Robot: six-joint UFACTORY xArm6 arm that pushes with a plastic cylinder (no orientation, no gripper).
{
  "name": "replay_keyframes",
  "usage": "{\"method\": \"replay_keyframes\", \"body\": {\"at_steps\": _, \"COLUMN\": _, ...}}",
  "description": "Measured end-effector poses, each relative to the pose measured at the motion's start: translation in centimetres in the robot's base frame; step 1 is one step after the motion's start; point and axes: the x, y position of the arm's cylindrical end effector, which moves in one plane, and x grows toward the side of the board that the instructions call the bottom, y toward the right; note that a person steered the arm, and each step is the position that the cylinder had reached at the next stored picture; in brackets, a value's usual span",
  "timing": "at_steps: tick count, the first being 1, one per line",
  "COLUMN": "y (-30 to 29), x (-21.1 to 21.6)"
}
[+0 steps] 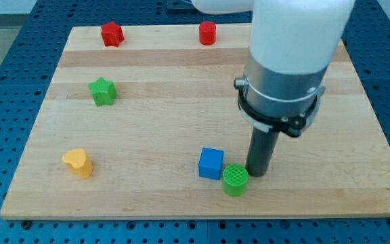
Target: Slide the yellow heart to the left side of the blue cube
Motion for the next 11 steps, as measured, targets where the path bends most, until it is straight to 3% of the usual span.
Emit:
{"method": "replay_keyframes", "body": {"at_steps": 1, "y": -2.2, "x": -3.0}}
{"method": "replay_keyframes", "body": {"at_steps": 3, "y": -14.0, "x": -5.8}}
{"method": "replay_keyframes", "body": {"at_steps": 6, "y": -33.3, "x": -4.7}}
{"method": "replay_keyframes", "body": {"at_steps": 8, "y": -34.2, "x": -2.2}}
{"method": "replay_keyframes", "body": {"at_steps": 11, "y": -28.0, "x": 1.0}}
